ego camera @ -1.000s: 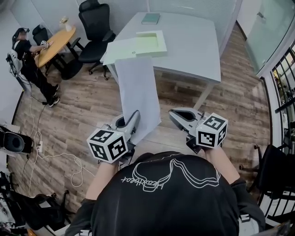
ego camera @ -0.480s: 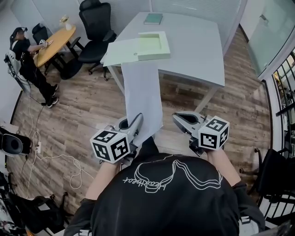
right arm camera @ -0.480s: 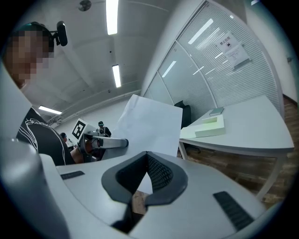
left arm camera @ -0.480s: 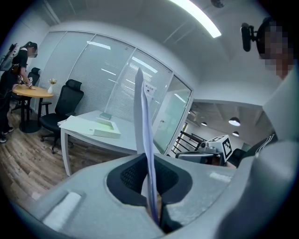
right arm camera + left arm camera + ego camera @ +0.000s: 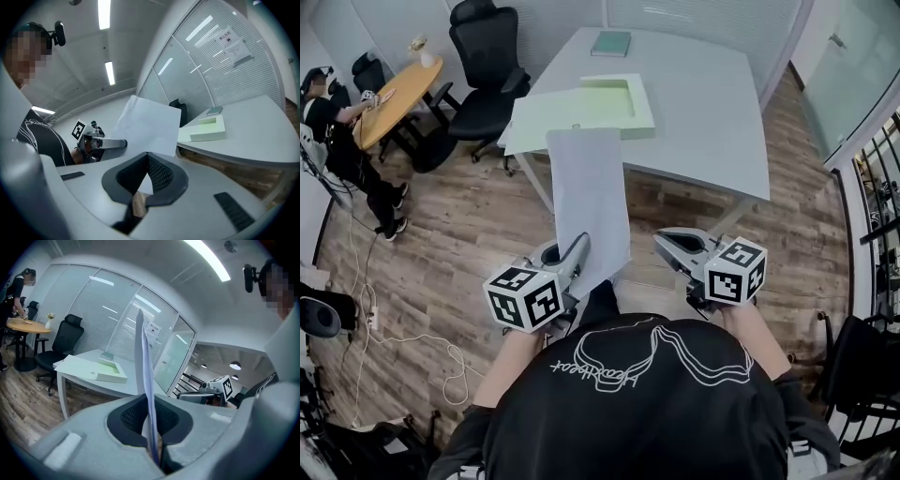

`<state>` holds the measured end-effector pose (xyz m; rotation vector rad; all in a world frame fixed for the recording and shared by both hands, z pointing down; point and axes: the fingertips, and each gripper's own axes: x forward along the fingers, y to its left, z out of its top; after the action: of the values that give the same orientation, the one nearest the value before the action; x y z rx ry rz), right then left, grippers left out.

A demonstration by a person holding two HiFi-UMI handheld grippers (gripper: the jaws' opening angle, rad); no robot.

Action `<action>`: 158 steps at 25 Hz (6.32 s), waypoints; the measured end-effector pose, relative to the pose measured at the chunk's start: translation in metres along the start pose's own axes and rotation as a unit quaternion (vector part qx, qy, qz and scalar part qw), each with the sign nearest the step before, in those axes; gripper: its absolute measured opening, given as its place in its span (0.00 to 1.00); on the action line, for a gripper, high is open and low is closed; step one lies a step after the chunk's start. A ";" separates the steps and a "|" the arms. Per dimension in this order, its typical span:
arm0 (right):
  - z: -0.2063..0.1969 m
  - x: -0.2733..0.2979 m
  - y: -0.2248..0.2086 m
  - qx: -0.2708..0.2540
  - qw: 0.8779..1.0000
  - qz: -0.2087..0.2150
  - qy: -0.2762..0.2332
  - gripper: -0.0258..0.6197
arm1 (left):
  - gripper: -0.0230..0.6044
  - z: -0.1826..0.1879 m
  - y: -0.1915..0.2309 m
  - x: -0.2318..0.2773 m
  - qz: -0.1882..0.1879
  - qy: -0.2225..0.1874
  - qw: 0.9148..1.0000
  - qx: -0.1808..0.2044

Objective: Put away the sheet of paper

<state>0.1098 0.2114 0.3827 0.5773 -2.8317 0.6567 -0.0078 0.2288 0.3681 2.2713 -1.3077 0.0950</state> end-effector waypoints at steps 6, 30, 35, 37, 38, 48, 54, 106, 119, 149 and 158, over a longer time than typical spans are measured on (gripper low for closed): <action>0.045 0.071 -0.053 0.035 0.999 -0.001 0.001 0.05 | 0.05 0.049 0.081 0.046 -0.002 0.030 0.999 -0.016; 0.154 0.221 -0.189 0.091 0.995 -0.040 -0.013 0.05 | 0.05 0.181 0.286 0.149 0.005 0.048 0.998 -0.038; 0.154 0.221 -0.213 0.101 0.994 -0.043 -0.012 0.05 | 0.05 0.182 0.298 0.166 0.018 0.059 0.997 -0.042; 0.152 0.221 -0.224 0.111 0.993 -0.045 -0.011 0.05 | 0.05 0.181 0.304 0.173 0.023 0.066 0.996 -0.048; 0.151 0.222 -0.229 0.116 0.992 -0.046 -0.010 0.05 | 0.05 0.180 0.308 0.177 0.026 0.069 0.996 -0.051; 0.146 0.231 -0.284 0.144 0.988 -0.051 0.009 0.05 | 0.05 0.187 0.340 0.228 0.041 0.082 0.993 -0.076; 0.157 0.242 -0.304 0.145 0.988 -0.049 0.017 0.05 | 0.05 0.187 0.357 0.248 0.043 0.090 0.990 -0.096; 0.145 0.231 -0.397 0.235 0.967 -0.100 0.007 0.05 | 0.05 0.126 0.393 0.376 0.026 0.193 0.960 -0.201; 0.136 0.224 -0.404 0.256 0.960 -0.111 0.000 0.05 | 0.05 0.111 0.386 0.404 0.006 0.207 0.947 -0.246; 0.118 0.215 -0.414 0.295 0.949 -0.115 -0.009 0.05 | 0.31 0.087 0.375 0.445 0.003 0.262 0.935 -0.241; 0.116 0.219 -0.412 0.296 0.949 -0.111 -0.006 0.05 | 0.34 0.095 0.396 0.431 0.049 0.232 0.944 -0.230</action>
<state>0.0700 -0.2548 0.4942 0.9706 -2.4932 1.4660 -0.1225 -0.3152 0.5745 1.6584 -1.0543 0.3072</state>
